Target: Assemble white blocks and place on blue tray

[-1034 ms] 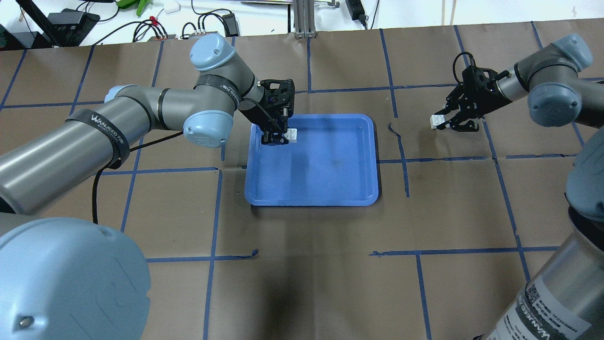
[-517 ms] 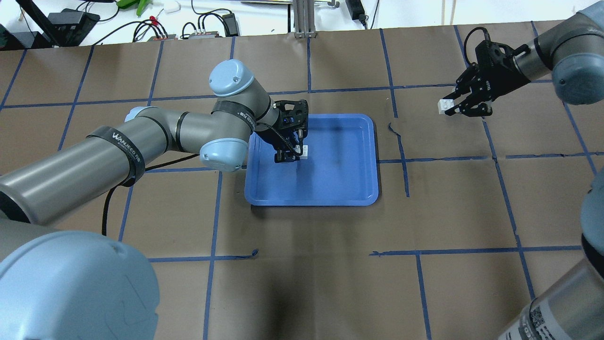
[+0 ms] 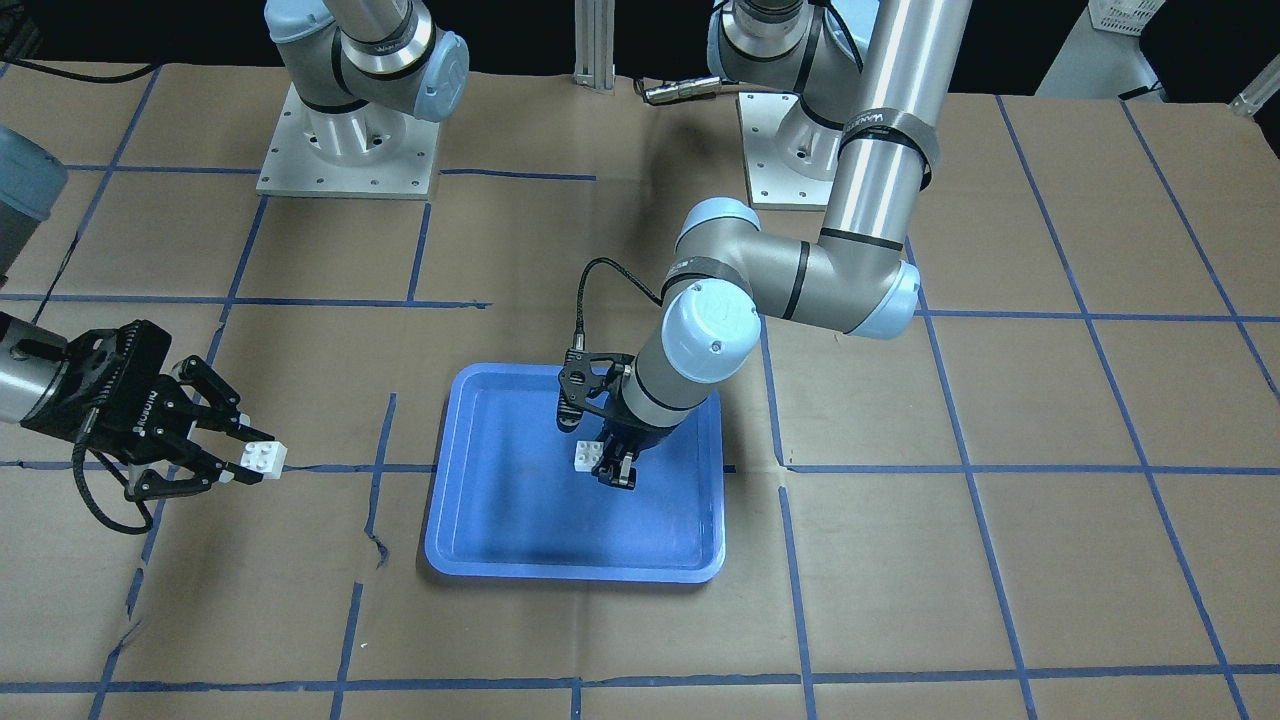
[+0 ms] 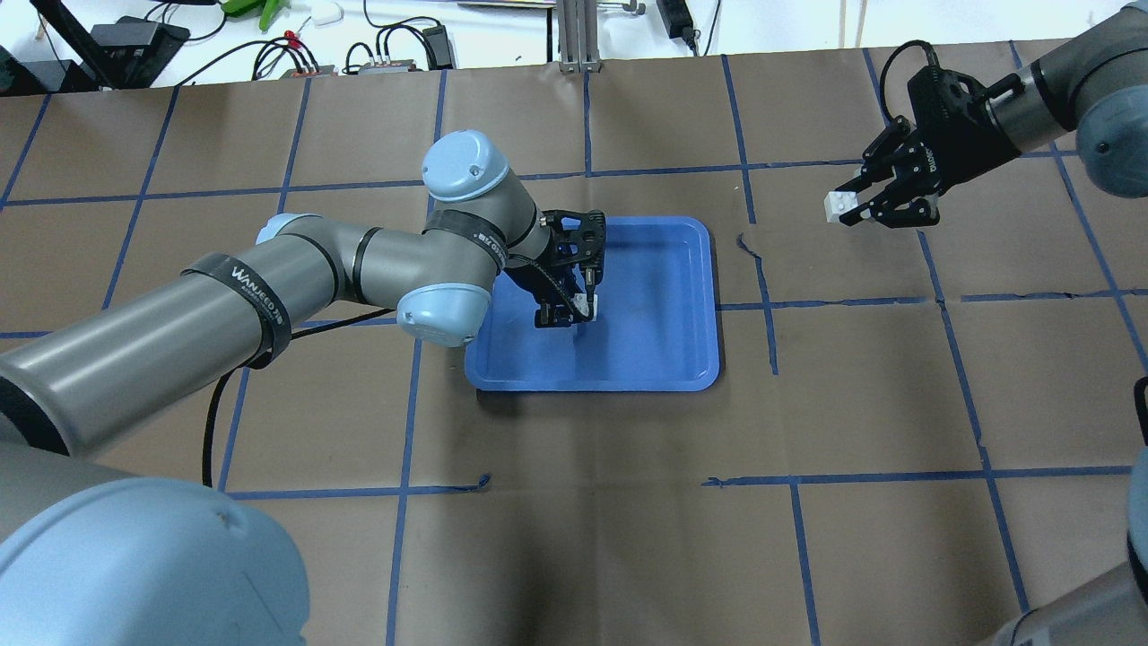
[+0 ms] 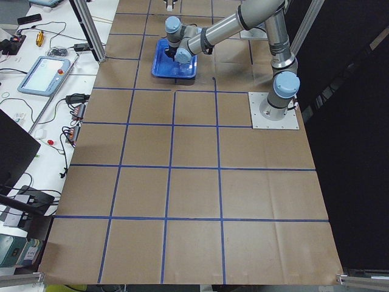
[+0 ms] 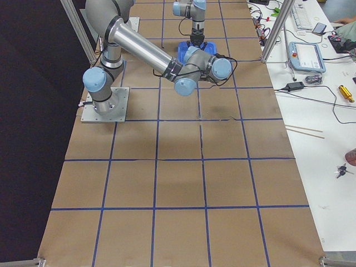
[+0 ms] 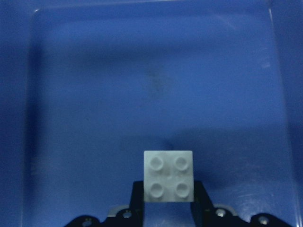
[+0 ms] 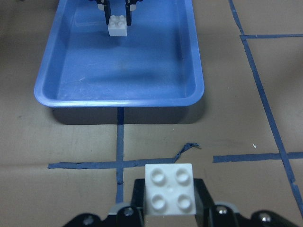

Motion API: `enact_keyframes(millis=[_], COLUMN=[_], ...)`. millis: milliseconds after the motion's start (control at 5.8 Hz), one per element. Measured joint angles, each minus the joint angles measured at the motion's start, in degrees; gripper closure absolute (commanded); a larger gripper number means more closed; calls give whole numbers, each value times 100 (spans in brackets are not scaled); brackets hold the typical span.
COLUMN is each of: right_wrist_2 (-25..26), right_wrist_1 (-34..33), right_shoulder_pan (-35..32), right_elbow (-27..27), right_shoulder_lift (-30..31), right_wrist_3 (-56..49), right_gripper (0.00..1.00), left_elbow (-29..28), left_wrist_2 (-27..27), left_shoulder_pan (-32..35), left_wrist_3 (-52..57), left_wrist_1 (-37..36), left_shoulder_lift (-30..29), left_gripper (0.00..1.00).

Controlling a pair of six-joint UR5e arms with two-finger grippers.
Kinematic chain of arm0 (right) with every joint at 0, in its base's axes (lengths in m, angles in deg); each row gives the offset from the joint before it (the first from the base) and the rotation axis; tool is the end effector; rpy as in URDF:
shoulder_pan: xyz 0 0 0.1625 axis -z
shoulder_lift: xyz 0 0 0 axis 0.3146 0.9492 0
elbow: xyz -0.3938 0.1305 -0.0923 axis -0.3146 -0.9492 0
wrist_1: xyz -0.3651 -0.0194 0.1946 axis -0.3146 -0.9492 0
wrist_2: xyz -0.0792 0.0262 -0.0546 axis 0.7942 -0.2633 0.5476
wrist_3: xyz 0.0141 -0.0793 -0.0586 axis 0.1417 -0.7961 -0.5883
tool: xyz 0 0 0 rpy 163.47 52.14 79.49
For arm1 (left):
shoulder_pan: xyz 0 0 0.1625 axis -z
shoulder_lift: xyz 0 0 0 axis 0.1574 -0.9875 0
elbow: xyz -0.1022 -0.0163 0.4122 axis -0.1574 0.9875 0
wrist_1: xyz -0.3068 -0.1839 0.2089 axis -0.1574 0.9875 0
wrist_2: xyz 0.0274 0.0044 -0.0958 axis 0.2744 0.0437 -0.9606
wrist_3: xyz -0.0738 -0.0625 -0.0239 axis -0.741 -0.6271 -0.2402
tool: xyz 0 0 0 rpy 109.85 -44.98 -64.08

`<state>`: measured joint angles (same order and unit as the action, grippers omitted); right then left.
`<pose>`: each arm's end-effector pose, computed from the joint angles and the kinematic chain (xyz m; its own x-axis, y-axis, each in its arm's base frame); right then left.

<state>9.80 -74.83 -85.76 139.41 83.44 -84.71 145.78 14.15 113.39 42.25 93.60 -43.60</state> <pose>-0.0413 -0.5974 0.2876 -0.0449 -0.9989 0.0120 -0.7881 0.0280 -0.6149 -0.3062 -0.5488 0.1821 0.0943 0.9955 -0.0098 0.9552 -0.0932 -0.2808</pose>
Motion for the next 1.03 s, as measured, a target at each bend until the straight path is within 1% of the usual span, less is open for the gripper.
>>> enact_keyframes(millis=[172, 345, 517, 1034], right_wrist_2=[-63, -81, -85, -61], right_wrist_1=[1, 1, 1, 10], right_shoulder_pan=[-9, -23, -40, -80], right_elbow=[95, 120, 122, 125], right_shoulder_lift=[21, 26, 28, 29], right_wrist_3=[-13, -14, -11, -108], right_gripper=[85, 87, 88, 88], left_elbow=[42, 80, 105, 72], left_wrist_2=[12, 18, 19, 65], left_shoulder_pan=[0, 0, -1, -8], left_wrist_3=[4, 5, 6, -22], left_wrist_1=[-4, -8, -7, 95], left_shoulder_lift=[-1, -7, -17, 30], left_gripper=[96, 56, 2, 1])
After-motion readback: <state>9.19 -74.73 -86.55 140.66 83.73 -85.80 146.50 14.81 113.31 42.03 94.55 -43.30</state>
